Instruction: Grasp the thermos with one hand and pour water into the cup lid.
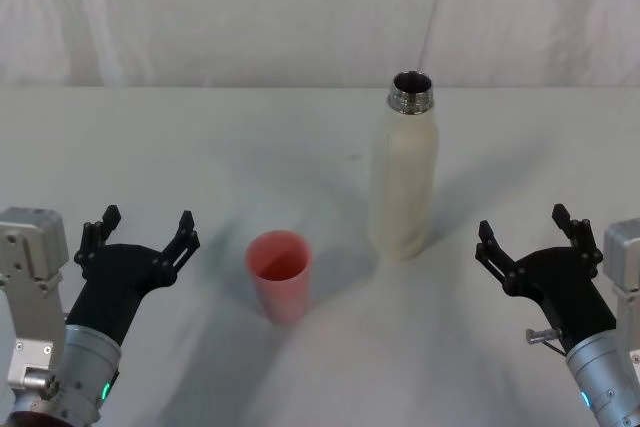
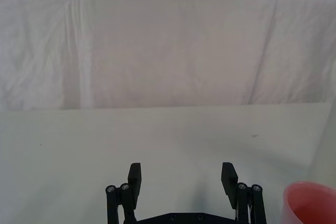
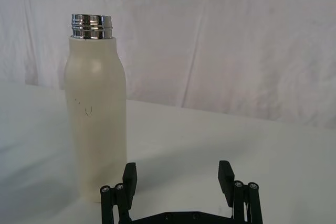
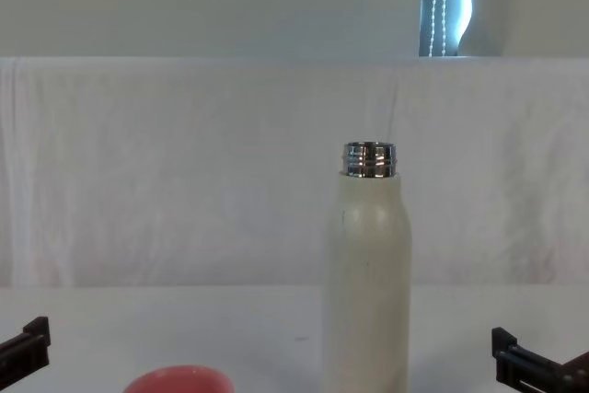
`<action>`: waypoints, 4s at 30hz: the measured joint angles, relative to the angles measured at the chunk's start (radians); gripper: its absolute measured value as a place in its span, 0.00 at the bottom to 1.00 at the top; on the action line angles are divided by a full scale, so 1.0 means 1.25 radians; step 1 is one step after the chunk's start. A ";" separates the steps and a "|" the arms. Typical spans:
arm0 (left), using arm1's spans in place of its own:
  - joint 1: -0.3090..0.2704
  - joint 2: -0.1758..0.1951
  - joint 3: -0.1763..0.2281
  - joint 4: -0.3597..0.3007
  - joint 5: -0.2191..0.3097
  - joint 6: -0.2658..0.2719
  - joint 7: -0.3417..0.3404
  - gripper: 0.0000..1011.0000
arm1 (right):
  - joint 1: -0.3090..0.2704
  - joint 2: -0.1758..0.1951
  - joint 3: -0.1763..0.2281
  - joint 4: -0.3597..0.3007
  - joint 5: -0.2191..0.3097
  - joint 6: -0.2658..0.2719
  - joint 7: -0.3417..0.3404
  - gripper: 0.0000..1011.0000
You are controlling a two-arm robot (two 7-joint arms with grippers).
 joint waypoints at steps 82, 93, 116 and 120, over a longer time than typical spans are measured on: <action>0.000 0.000 0.000 0.000 0.000 0.000 0.000 0.99 | 0.243 -0.140 -0.051 0.247 -0.034 0.053 0.149 0.99; 0.000 0.000 0.000 0.000 0.000 0.000 0.000 0.99 | 0.263 -0.149 -0.054 0.277 -0.021 0.056 0.154 0.99; 0.000 0.000 0.000 0.000 0.000 0.000 0.000 0.99 | 0.247 -0.143 -0.043 0.233 0.020 0.058 0.154 0.94; 0.000 0.000 0.000 0.000 0.000 0.000 0.000 0.99 | 0.236 -0.136 -0.045 0.203 0.019 0.065 0.152 0.94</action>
